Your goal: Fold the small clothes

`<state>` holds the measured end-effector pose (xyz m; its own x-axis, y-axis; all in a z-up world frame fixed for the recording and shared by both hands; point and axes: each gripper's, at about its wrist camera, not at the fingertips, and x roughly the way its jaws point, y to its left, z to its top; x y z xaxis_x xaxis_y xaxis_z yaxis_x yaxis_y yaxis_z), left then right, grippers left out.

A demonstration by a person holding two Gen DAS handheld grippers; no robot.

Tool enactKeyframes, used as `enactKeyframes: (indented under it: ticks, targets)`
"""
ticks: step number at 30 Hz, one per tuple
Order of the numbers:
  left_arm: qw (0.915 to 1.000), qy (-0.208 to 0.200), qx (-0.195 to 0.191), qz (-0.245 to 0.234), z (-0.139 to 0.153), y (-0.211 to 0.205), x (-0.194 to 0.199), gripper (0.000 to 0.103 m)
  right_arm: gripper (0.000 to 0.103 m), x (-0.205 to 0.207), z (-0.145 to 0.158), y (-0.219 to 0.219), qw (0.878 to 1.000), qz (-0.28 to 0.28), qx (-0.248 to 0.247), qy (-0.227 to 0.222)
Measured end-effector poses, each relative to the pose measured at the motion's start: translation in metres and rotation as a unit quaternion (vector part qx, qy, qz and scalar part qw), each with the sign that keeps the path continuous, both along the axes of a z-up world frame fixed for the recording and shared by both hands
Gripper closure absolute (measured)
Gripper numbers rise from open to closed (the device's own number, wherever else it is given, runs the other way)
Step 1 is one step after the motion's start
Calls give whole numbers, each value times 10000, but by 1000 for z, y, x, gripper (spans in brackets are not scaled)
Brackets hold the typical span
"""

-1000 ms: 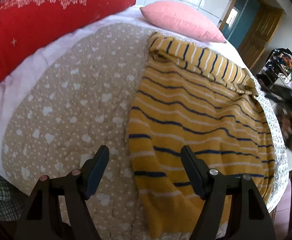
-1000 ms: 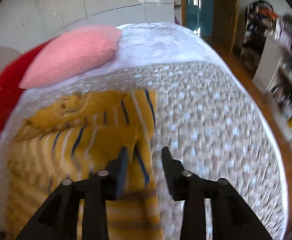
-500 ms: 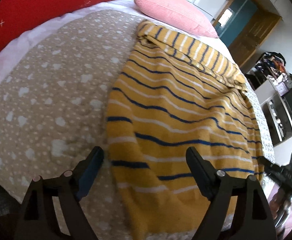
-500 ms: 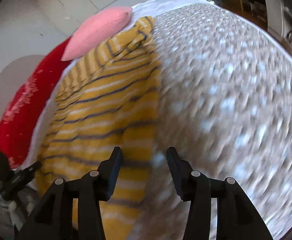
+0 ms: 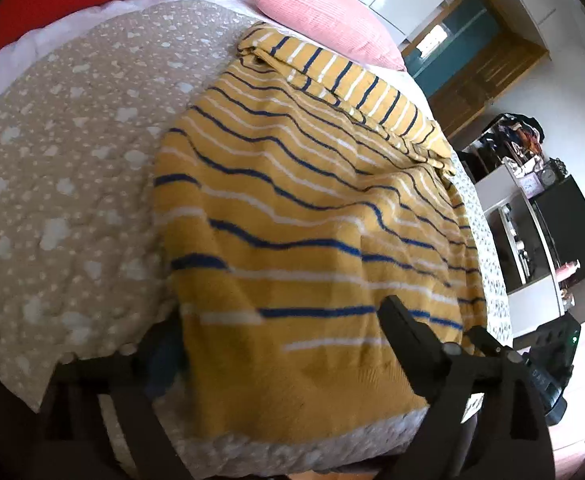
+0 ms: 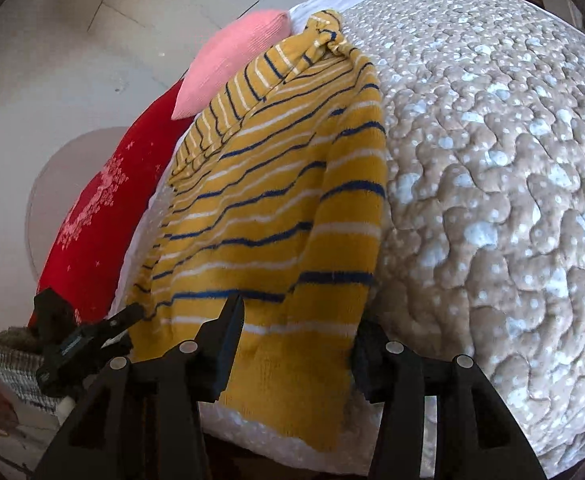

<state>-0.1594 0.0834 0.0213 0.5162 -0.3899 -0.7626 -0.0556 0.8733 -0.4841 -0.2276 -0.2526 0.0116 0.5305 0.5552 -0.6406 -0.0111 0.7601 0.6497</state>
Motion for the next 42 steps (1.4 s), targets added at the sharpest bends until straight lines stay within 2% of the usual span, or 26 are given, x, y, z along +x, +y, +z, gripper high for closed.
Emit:
enactKeyframes:
  ticks: [3,4,5,6,7,8,10,15,19,33,37,42]
  targets:
    - [9998,36,214,-33,1,-4,3,15,50,6,-1,6,9998,-163,-113,-45]
    - [9996,38,280,-6,1,-4,3,39,50,9,-1,8,9997,-191,-161,-48]
    - [9991,57,419,41,2,-3,2,79,54,12,-1,10,9995,-209,-225,-32]
    - [9982,185,566,106,2,1,2,92,61,13,-1,11,9992,-227,-322,-10]
    - [9987,233,437,126,1,6,2,91,80,14,0,12,9985,-251,-476,39]
    - [9990,303,223,221,1,14,0,91,89,15,-1,12,9981,-237,-561,89]
    - [9989,337,112,314,4,24,-5,93,92,16,-3,6,9992,-202,-321,131]
    - [9995,121,8,291,23,30,-27,93,94,1,-7,-13,9993,-130,249,227]
    - [9997,-58,58,209,38,28,-40,93,94,-17,-6,-18,9984,-36,506,242]
    - [9983,-317,488,35,47,28,-93,93,94,-96,-21,-17,9968,419,517,434]
    - [9977,-405,544,1,51,30,-89,93,94,-111,-24,-13,9968,491,417,483]
    - [9967,-627,522,-31,78,32,-57,93,94,-91,4,-3,9975,578,377,149]
